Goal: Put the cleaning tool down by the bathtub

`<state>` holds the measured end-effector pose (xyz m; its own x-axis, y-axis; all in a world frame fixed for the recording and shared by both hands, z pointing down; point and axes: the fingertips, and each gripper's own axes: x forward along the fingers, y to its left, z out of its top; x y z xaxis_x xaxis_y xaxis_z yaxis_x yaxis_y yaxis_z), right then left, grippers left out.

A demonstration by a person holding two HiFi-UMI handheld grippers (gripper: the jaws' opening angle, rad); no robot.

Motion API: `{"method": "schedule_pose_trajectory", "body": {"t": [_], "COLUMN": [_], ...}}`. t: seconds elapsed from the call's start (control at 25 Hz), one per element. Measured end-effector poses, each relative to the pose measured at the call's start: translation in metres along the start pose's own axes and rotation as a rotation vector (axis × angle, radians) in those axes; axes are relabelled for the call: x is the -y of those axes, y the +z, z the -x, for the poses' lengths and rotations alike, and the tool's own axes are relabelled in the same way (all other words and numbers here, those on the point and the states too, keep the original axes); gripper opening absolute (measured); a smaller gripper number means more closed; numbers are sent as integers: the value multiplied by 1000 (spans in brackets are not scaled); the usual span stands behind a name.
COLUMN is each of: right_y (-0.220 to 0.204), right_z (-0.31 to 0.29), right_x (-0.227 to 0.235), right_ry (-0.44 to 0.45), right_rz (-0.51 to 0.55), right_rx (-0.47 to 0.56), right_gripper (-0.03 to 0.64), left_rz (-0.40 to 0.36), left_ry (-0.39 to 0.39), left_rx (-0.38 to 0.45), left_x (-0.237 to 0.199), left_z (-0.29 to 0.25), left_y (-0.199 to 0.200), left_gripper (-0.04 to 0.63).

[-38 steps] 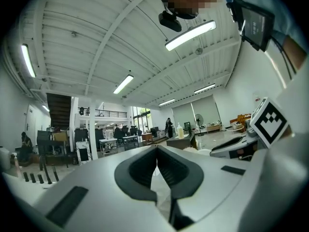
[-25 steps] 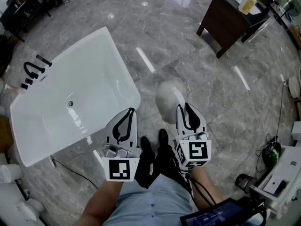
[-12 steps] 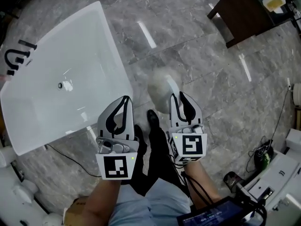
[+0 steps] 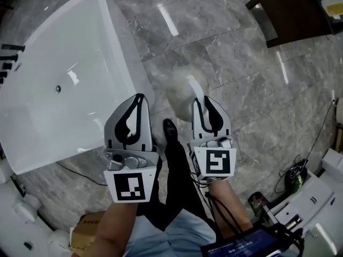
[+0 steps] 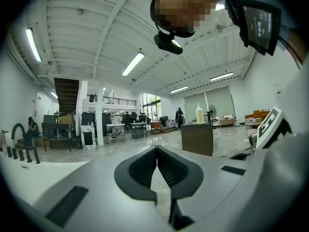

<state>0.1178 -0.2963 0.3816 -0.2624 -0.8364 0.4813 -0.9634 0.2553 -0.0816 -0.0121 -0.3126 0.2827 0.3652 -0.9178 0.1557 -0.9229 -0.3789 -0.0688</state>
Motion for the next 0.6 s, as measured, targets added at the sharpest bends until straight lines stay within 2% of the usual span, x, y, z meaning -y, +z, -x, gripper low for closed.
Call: {"method": "schedule_pose_trajectory", "body": {"t": [0.16,0.36,0.6], "right_y": [-11,-43,-72], "right_z": [-28,-77,-126], "right_x": [6,13,5], "right_ry": [14,22,38], "right_rz": [15,37,34], "right_rx": [8,-58,-68], "right_gripper": [96,95,96], "left_rz": [-1,-8,9], "left_ry": [20,41,98], "left_rx": [-1,2,32], "left_x": [-8,-25,-55], "left_z": [-19,-51,-70], "left_y": [-14,-42,-66], "left_gripper": [17,17,17]}}
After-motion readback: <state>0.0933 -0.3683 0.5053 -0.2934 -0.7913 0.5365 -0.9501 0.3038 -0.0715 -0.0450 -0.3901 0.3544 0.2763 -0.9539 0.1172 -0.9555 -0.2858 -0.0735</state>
